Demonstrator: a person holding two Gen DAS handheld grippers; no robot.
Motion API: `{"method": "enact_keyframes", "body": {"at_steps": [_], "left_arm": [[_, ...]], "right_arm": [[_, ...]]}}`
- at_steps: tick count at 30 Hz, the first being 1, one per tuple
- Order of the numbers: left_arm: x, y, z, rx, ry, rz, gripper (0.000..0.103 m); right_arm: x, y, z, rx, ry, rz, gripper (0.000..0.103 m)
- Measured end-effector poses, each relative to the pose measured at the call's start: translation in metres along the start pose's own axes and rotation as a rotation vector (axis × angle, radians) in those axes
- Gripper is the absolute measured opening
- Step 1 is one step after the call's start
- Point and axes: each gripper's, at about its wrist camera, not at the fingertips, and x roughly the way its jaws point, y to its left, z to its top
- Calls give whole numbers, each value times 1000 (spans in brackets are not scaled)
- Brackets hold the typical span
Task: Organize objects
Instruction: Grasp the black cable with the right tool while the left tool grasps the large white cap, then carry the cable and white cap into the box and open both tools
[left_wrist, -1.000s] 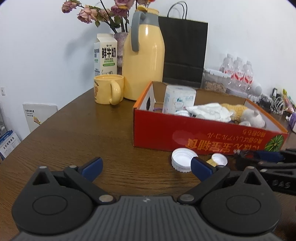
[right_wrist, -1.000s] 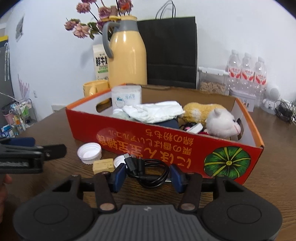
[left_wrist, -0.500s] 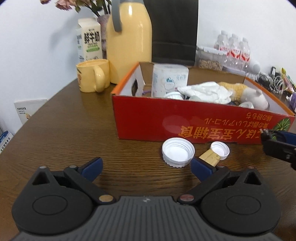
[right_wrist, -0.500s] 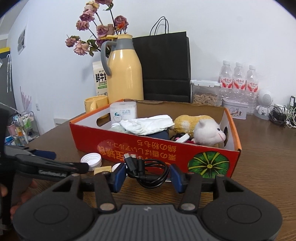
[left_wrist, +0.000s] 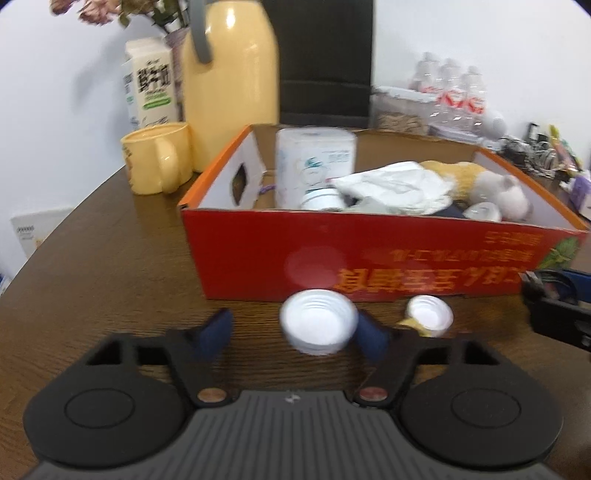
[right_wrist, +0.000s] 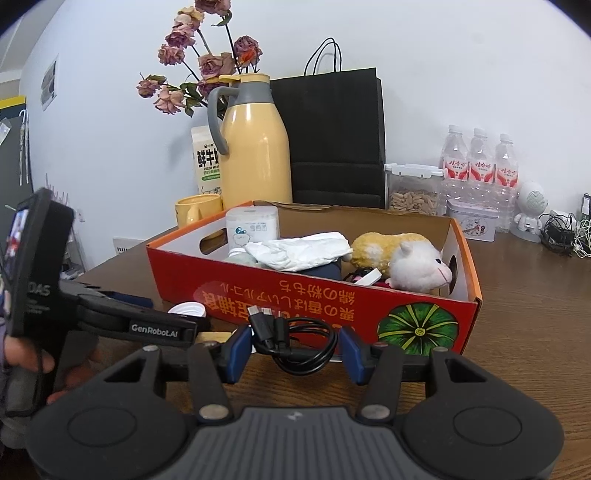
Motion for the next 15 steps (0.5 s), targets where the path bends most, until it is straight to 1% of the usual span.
{"method": "enact_keyframes", "body": {"at_steps": [1,2,6,15], "left_arm": [[-2,-2,-1,12,-7,-12,47],[-4,-4,-2,19,-14,-21,41],[-17,-9,-5,37,-81,-33,41],[-41,-12,-9,16,-168,-8,41]], "right_arm": [[1,0,0,-2,2,0,51],[1,0,-1,-3,4,0,51],[1,1,-1,-5,5,1,51],[-1,2,-2,-6,-5,6,51]]}}
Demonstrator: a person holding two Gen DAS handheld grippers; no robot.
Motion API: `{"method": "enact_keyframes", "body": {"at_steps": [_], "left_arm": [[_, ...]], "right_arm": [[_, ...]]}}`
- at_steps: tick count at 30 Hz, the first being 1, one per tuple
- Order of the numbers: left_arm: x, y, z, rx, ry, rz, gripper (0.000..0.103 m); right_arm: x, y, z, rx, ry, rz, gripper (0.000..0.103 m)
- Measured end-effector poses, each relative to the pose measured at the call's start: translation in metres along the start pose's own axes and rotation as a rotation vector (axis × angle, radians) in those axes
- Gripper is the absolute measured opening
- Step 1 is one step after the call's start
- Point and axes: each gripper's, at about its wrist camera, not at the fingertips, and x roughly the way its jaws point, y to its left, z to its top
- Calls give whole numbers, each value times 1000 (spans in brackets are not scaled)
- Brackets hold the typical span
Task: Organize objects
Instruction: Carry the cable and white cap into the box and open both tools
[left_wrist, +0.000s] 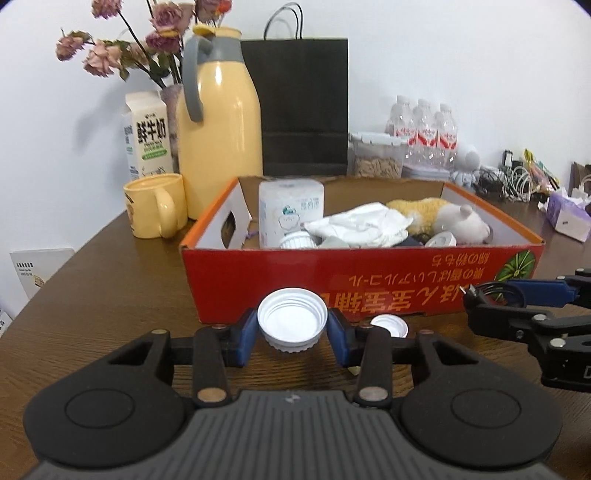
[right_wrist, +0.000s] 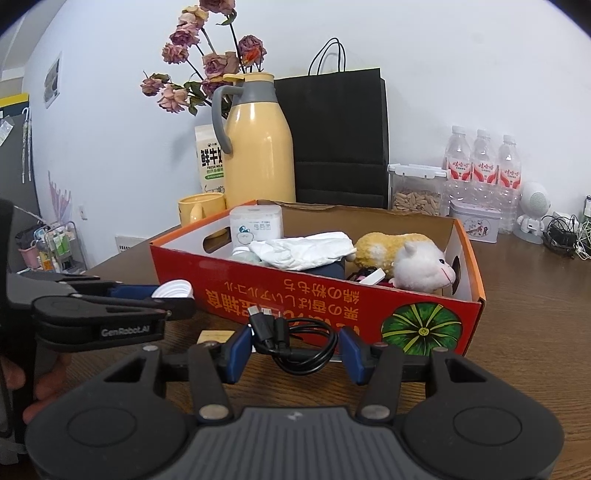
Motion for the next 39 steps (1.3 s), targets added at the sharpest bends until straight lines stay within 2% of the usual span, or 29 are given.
{"method": "enact_keyframes", "body": {"at_steps": [9,18,25,30,39], "left_arm": [[-26,0,27,-40,-113,-27,41],[-11,-10,71,-58,-183,-4,41],[22,-8,90,-128,-158,63,41],[47,-2,93,-162,-126,93,41],[68,0,84,-114,-76,96,41]], "right_arm": [[-12,-1,13,-10,-82,2,51],[-1,-12,55,-41,-151,-80,51],[42,-25,81,-27,-142,-134,51],[76,-37,85,-1,-114,-165,51],[106,-51,83,13,-72,-168,51]]}}
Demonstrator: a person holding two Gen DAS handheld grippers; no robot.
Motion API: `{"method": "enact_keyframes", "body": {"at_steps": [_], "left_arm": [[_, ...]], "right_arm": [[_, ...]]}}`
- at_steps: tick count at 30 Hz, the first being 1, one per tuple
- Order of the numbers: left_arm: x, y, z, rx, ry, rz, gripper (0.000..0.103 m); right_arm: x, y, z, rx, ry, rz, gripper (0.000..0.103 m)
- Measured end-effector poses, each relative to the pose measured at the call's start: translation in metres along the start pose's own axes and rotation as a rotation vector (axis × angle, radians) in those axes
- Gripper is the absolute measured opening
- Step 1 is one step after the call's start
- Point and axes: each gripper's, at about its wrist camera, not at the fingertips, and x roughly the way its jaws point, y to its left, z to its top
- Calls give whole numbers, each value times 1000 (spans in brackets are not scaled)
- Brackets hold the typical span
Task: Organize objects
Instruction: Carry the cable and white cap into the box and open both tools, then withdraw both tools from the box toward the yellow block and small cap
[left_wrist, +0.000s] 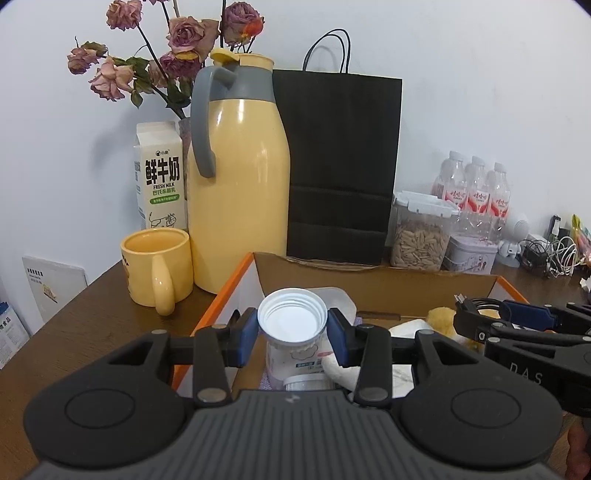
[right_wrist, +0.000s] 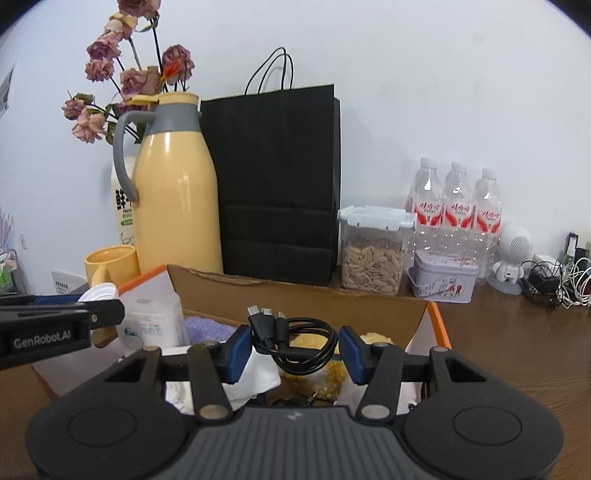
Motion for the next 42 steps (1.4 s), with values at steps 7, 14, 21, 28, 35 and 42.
{"method": "enact_keyframes", "body": {"at_steps": [7,14,21,28,35,42], "left_arm": [[-8,0,-1,8,-48,27,94],[-16,4,1,-12,-74,48,103],[-22,5,1,-17,-85,45,103],[-34,5,1,-1,-94,43,103],[-60,6,-3,39,-110,35,103],[-73,9,-27,87,-47,-23,103]], "right_arm": [[-2,-2,-1,14,0,-29,77],[-10,-9,-1,39,-23,-58,99],[-16,-5,-3,23,-18,-48,100],[-28,-2,-2,24,-18,-46,102],[-58,1,-5,-4,-33,-28,103],[-85,8,-23,-50,-19,-6,103]]}}
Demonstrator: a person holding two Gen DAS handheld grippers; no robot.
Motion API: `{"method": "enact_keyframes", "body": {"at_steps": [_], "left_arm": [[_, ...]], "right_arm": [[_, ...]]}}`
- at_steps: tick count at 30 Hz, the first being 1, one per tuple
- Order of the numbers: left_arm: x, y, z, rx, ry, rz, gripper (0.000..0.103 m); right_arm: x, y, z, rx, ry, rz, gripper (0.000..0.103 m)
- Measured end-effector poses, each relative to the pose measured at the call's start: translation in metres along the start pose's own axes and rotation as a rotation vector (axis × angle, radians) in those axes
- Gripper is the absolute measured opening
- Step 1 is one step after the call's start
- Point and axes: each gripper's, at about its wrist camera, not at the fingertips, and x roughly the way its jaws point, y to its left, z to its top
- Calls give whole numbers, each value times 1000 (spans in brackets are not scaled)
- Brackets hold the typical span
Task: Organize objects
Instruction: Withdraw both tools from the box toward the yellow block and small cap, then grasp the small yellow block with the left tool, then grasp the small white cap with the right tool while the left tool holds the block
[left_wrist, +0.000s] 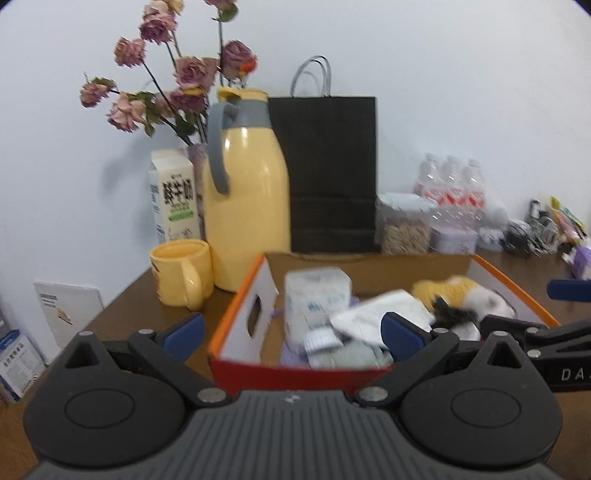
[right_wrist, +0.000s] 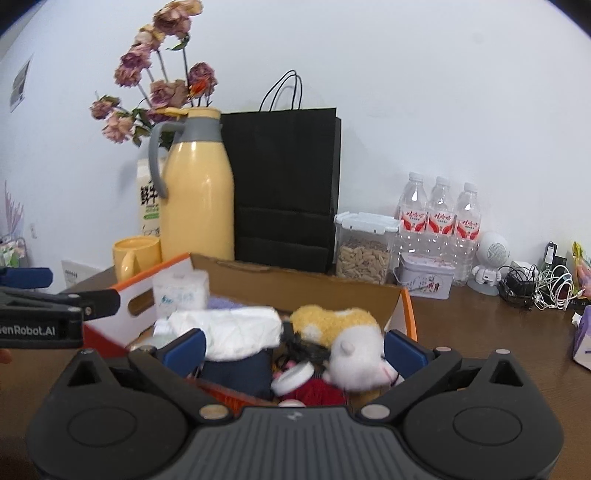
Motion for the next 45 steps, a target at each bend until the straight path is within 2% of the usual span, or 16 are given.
{"method": "enact_keyframes", "body": {"at_steps": [8,13,16,21,25,30,32,36,45], "left_arm": [[-8,-15,-33,92,90,-108,103],[5,-22,-45,120,167,-88,103],[15,-22,-51,113,224,-103,103],[20,-26,-57,114,260,-137,103],[24,-29,-60,116,286,-147,94],[26,-25,-60,88,297,-182,70],[24,-25,-59,85,290,-197,38],[21,-25,-57,80,287,-205,36],[12,-15,-50,45,233,-168,36]], "right_arm": [[-20,3,-24,-41,48,11,103],[-31,2,-40,-55,81,9,103],[-33,1,-47,-54,102,8,103],[-27,-4,-51,-27,130,-3,103],[-24,0,-54,-38,148,3,103],[-25,3,-55,-46,149,15,103],[-24,3,-55,-43,153,13,103],[-22,2,-56,-42,161,14,103],[-13,2,-61,-42,199,13,103]]}}
